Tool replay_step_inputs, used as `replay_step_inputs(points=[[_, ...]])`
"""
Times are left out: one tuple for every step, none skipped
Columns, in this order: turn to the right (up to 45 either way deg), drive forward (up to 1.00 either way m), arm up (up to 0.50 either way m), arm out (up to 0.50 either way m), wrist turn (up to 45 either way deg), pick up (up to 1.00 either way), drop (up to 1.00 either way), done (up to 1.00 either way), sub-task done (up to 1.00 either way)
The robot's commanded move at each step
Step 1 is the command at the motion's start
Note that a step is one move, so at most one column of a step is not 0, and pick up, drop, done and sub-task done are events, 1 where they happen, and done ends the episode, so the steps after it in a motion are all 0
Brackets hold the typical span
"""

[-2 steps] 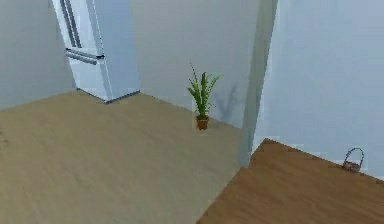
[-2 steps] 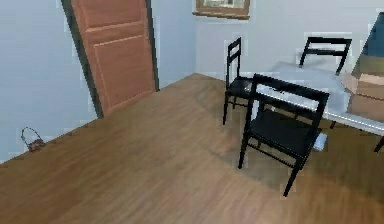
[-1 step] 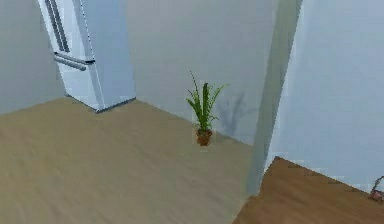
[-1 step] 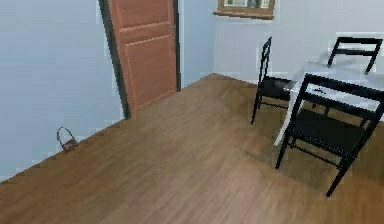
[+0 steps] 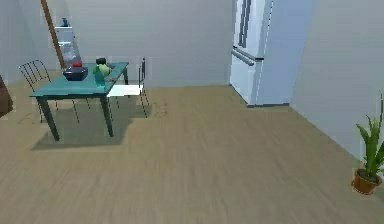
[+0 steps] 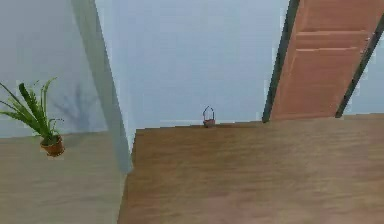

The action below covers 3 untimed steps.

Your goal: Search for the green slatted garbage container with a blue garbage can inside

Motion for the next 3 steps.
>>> replay_step_inputs(points=[[0.0,0.55,0.00,0.00,0.0,0.00,0.00,0.00,0.00],[-45.0,0.00,0.00,0.00,0.0,0.00,0.00,0.00,0.00],[-9.0,0.00,0.00,0.00,0.0,0.00,0.00,0.00,0.00]])
